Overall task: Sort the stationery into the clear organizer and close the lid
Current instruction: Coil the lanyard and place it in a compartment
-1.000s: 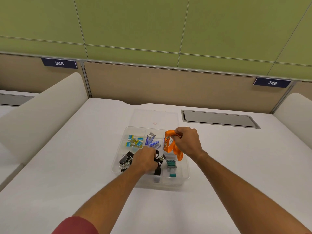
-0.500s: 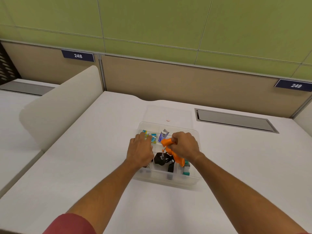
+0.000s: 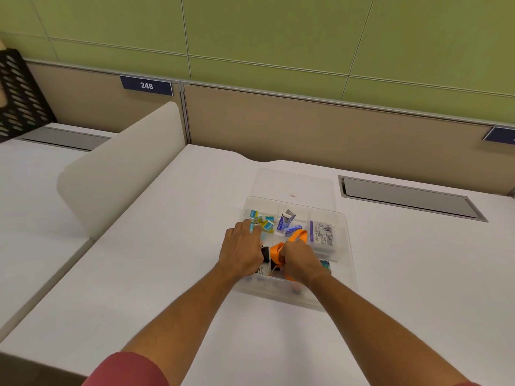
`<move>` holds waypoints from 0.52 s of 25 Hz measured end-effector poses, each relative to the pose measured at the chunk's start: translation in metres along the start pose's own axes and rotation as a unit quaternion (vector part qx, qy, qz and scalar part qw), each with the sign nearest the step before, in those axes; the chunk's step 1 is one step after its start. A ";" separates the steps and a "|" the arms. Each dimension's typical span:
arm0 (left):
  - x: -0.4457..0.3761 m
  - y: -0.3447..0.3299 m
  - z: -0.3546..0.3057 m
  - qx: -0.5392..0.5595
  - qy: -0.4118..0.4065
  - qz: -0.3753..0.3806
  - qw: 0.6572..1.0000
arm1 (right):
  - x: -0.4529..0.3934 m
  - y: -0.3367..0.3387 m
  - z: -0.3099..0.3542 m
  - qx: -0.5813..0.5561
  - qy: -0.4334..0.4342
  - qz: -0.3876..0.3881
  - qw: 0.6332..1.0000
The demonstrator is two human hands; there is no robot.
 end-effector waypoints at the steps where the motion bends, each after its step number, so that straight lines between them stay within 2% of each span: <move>1: -0.001 -0.001 0.000 -0.003 -0.004 0.003 1.000 | 0.001 0.000 0.000 -0.001 0.007 -0.002 1.000; 5: -0.004 -0.004 -0.002 -0.001 -0.010 0.011 1.000 | 0.007 0.010 -0.007 -0.066 0.003 -0.036 0.997; 9: -0.007 -0.007 -0.007 0.013 -0.014 0.018 1.000 | 0.012 0.031 -0.026 -0.143 -0.042 -0.153 0.977; 13: -0.007 -0.014 -0.007 0.019 -0.018 0.035 0.999 | 0.017 0.038 -0.061 -0.192 -0.123 -0.139 0.964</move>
Point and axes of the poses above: each hand's wrist, its own x-axis away from the middle knuckle, its own y-axis out of the back of the hand, z = x × y, the point moved 2 cm from there along -x, towards the middle knuckle, and after that the axes turned 8 degrees about -z, right-handed, at the moved point
